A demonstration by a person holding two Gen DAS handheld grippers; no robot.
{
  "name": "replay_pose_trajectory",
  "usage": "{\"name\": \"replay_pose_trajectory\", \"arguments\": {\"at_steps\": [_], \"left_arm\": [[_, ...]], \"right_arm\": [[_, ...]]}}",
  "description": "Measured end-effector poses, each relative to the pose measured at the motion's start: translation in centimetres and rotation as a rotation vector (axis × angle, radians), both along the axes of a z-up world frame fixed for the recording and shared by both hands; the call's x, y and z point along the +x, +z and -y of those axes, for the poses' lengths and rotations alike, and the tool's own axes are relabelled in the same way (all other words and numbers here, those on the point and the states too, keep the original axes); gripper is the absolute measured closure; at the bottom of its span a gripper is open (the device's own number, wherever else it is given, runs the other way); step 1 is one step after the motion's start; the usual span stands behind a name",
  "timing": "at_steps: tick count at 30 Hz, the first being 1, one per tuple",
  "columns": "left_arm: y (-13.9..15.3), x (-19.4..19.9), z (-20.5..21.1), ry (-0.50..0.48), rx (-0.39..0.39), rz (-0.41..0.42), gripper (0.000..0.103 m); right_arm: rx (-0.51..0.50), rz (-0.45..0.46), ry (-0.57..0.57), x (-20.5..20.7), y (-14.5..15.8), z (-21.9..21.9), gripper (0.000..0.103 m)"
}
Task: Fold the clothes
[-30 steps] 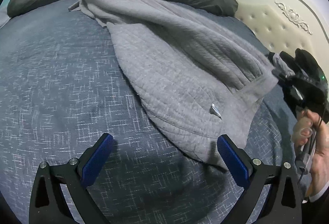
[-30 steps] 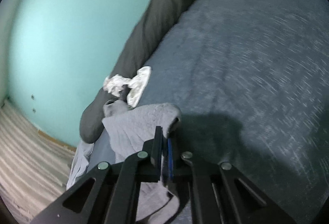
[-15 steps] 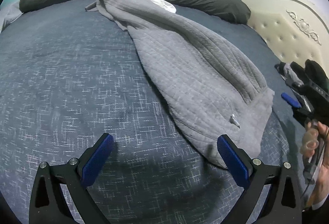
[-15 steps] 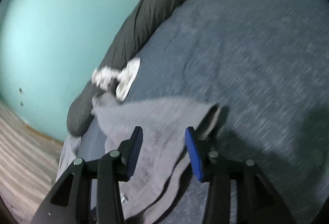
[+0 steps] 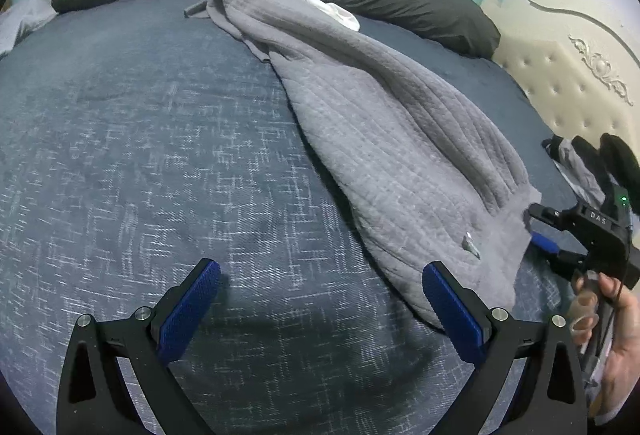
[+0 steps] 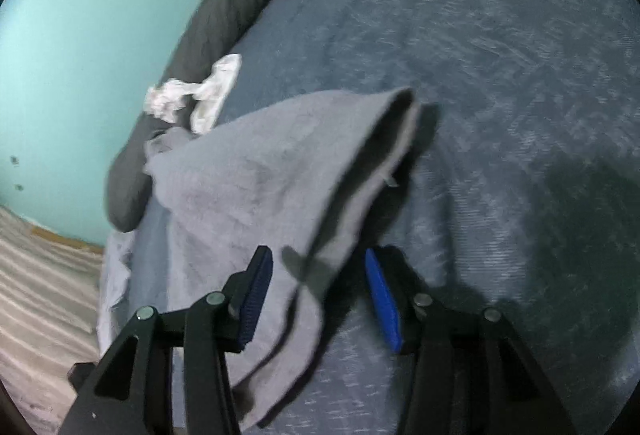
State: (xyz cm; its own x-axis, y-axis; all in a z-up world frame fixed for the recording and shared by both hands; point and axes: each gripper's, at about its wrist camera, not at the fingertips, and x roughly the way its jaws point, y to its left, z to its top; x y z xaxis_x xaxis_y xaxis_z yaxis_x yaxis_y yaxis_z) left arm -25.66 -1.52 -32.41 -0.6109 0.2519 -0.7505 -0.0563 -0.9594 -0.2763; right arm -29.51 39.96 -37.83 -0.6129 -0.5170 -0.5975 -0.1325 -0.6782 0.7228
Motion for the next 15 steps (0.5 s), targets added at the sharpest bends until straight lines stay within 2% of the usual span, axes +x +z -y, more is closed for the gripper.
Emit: {"name": "replay_pose_trajectory", "arguments": {"at_steps": [4,6,7,9,11,15], "left_arm": [[0.2,0.1,-0.3,-0.009,-0.010,-0.008,0.000],[0.3,0.1,-0.2,-0.005,-0.008,-0.009,0.000],[0.3,0.1,-0.1,-0.002,-0.008,-0.009,0.000],[0.3,0.1,0.1,0.004,-0.007,-0.009,0.000],[0.3,0.1,0.2,0.007,-0.007,-0.008,0.000],[0.8,0.4,0.7,0.009,-0.014,-0.019,0.000]], "right_arm": [[-0.014,-0.043,0.047,0.2,0.1,0.9,0.054],[-0.037,-0.066,0.068,0.1,0.1,1.2,0.062],[-0.042,-0.078,0.077,-0.1,0.1,1.4,0.071],[-0.044,-0.098,0.088,-0.3,0.2,1.7,0.080],[-0.041,-0.115,0.093,-0.4,0.3,1.9,0.098],[-0.070,-0.159,0.100,-0.4,0.8,2.3,0.099]]}}
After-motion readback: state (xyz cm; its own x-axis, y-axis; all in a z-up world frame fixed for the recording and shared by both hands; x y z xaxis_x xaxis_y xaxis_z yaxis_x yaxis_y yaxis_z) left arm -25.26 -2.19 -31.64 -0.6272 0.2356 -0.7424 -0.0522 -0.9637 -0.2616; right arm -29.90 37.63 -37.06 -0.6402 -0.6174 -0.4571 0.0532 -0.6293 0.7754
